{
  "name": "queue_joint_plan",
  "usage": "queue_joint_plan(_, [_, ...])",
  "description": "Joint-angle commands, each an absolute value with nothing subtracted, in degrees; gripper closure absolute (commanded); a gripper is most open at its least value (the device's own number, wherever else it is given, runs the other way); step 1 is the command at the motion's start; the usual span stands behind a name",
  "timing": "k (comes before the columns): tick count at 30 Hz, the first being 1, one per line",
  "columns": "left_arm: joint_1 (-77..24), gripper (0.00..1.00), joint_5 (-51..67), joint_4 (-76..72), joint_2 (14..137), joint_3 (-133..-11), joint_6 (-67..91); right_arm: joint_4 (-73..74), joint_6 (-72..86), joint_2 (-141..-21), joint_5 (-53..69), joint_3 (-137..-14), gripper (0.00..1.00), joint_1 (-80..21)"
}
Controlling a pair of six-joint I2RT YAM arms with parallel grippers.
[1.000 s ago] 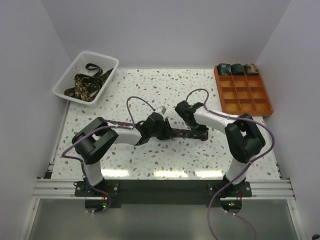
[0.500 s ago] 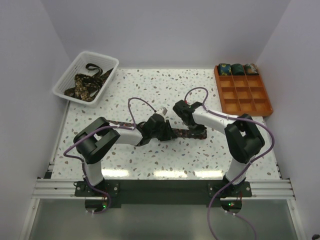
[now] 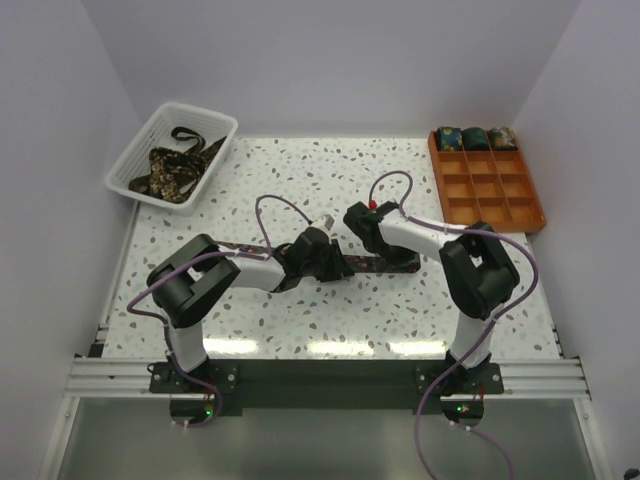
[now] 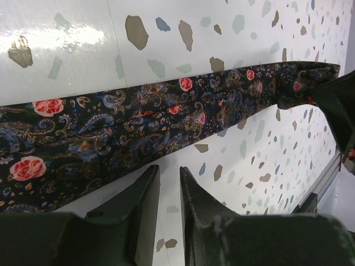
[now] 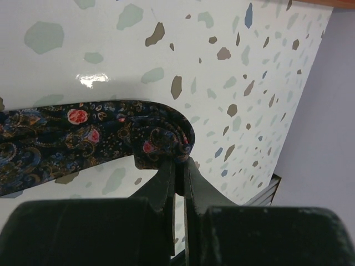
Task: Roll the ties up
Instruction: Roll the tie
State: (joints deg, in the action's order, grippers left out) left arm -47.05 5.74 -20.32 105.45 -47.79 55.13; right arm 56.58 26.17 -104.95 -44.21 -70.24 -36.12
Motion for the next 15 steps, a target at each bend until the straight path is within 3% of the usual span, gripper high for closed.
queue_joint_plan(1, [-47.37, 0.73, 4.83, -22.94, 104.15, -48.52, 55.81, 58.01, 27.95, -106.78, -47.81, -72.07, 1.00, -36.47])
queue_joint_plan(15, [-46.23, 0.73, -3.34, -23.73, 92.55, -38.50, 57.74, 58.80, 29.18, -111.27, -48.08, -74.88, 1.00, -38.93])
